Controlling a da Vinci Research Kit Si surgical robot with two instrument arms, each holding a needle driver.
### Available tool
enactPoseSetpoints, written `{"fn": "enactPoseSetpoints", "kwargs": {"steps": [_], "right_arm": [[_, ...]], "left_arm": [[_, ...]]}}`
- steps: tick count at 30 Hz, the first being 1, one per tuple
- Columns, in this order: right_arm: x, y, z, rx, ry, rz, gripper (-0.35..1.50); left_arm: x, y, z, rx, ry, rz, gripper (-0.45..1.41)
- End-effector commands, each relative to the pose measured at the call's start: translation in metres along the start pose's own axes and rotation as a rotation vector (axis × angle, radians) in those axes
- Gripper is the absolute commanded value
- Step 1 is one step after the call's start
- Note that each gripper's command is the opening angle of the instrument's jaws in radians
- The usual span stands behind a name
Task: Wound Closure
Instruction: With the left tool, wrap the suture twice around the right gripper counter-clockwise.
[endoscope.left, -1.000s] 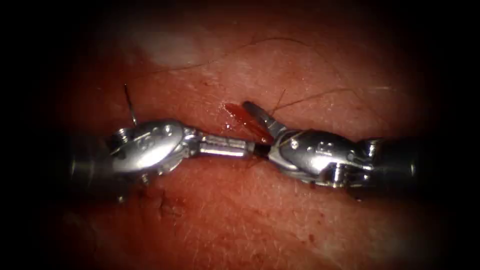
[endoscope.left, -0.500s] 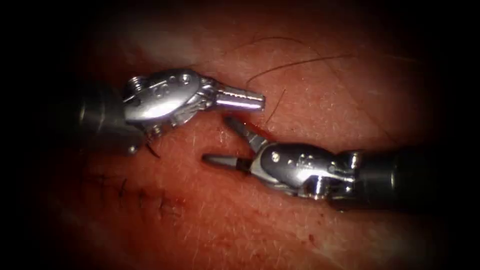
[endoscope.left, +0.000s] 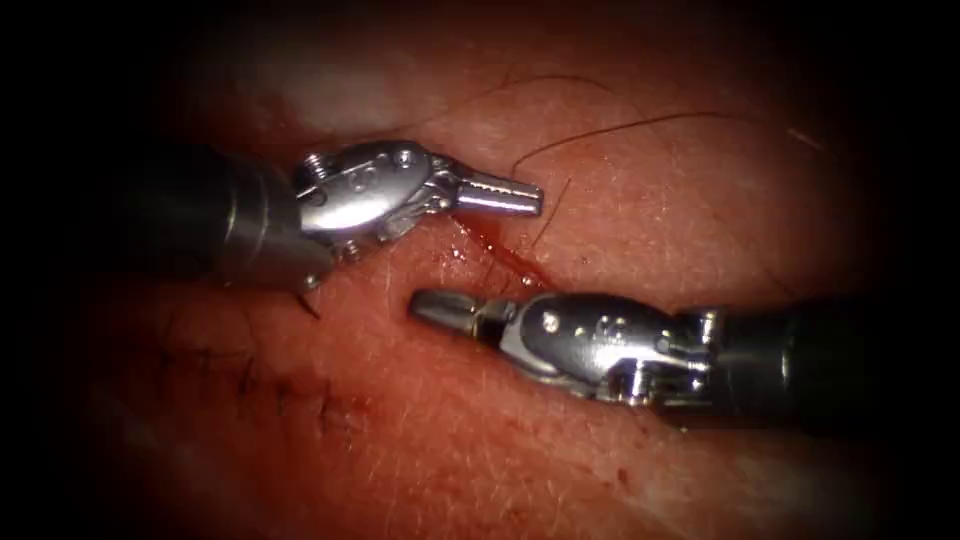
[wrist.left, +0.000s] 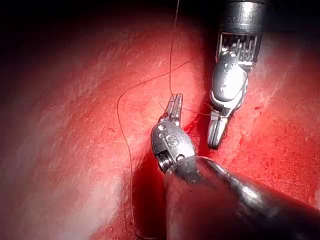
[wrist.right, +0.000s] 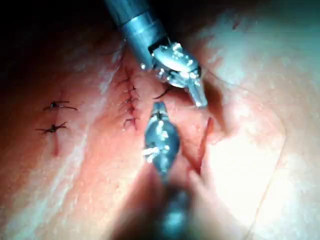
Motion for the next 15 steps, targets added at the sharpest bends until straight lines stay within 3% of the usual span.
{"fn": "enactPoseSetpoints", "kwargs": {"steps": [1, 10, 11, 13, 15], "right_arm": [[-0.0004, -0.0004, 0.0004, 0.002, 0.001, -0.003, -0.35], [0.0, -0.0001, -0.0002, -0.024, 0.079, 0.0, -0.35], [0.0001, 0.0, -0.0002, -0.031, 0.083, 0.0, -0.3], [0.0002, 0.0, -0.0003, -0.051, 0.095, 0.003, 0.09], [0.0004, 0.0001, -0.0003, -0.058, 0.111, 0.005, 0.26]], "left_arm": [[-0.0009, -0.0001, 0.0005, -0.004, 0.001, 0.0, -0.45], [-0.0026, 0.0, 0.0002, -0.01, -0.003, -0.002, -0.45], [-0.0029, 0.0001, 0.0001, -0.011, -0.004, -0.004, -0.45], [-0.0033, 0.0003, 0.0001, -0.011, -0.005, -0.006, -0.45], [-0.0038, 0.0006, 0.0, -0.012, -0.009, -0.008, -0.45]]}}
